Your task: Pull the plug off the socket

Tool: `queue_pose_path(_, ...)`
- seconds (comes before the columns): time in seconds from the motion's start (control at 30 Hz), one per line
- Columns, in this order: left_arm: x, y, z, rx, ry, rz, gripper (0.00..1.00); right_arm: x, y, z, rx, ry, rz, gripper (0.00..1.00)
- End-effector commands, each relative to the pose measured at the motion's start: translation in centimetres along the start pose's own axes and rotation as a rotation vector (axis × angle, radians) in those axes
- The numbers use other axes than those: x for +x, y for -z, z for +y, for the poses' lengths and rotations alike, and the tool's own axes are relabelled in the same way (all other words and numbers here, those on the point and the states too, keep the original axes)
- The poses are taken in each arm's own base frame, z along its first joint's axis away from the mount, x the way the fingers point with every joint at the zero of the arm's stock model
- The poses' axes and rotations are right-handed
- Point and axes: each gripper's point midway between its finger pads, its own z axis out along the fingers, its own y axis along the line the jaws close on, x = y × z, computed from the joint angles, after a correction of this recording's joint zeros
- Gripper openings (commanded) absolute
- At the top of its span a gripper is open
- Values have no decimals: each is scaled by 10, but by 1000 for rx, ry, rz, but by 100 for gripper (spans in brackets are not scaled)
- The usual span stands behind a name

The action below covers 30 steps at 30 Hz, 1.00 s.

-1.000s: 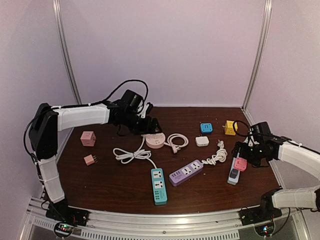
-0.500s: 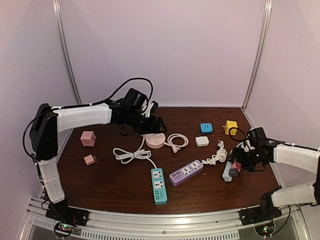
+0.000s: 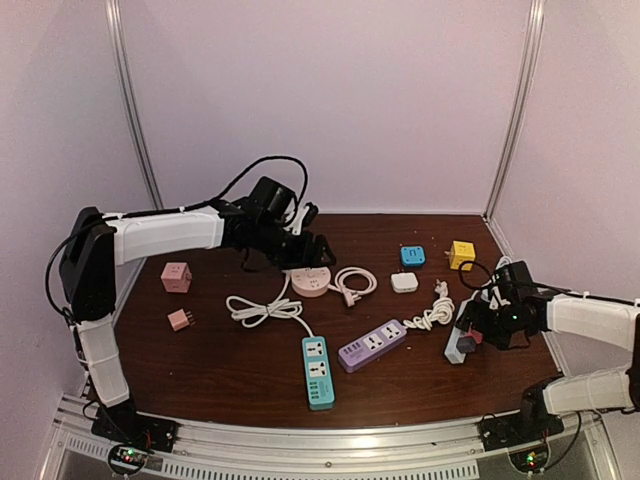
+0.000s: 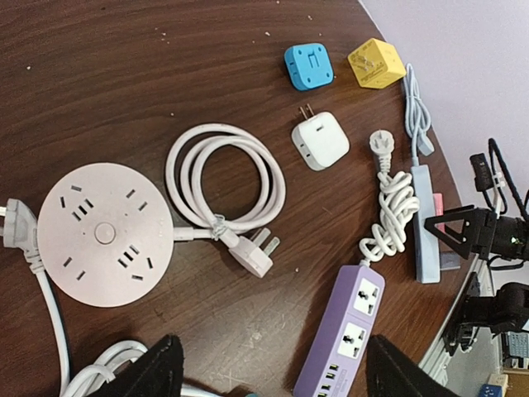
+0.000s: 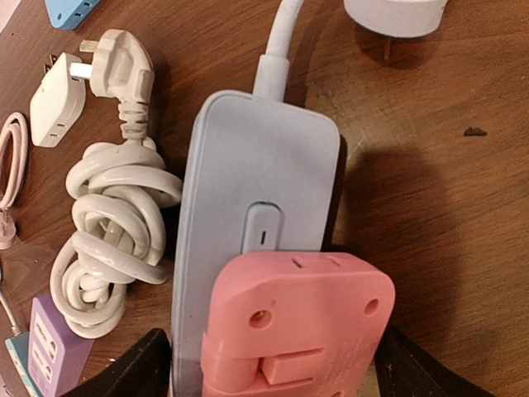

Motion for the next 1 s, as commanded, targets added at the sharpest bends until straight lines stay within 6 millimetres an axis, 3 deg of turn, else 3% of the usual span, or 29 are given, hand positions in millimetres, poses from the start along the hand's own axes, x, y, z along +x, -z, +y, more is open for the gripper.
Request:
queue_pose_path(0.0,-19,10,-22,55,-33,-58,77,0,-9,4,-16,-1,4,82)
queue_pose_path(0.17,-20,9,-26,61,-39,-60,77,-4,-19,20,-12,51,14,72)
queue_pose_path(0.3,-19,7,-26,64,-38,-53,77,-3,-32,48,8,155,35,66)
queue_pose_path(0.53,-14,4,-25,66,-32,-40,77,0,-59,103,24,314,80,64)
queue_pose_path(0.77,-6,-5,-23,75,-15,-11,77,-12,-49,124,-40,301,57,83)
queue_pose_path(0.97,-4,-18,-33,97,-28,2,76,-21,-31,133,-232,227,38,99)
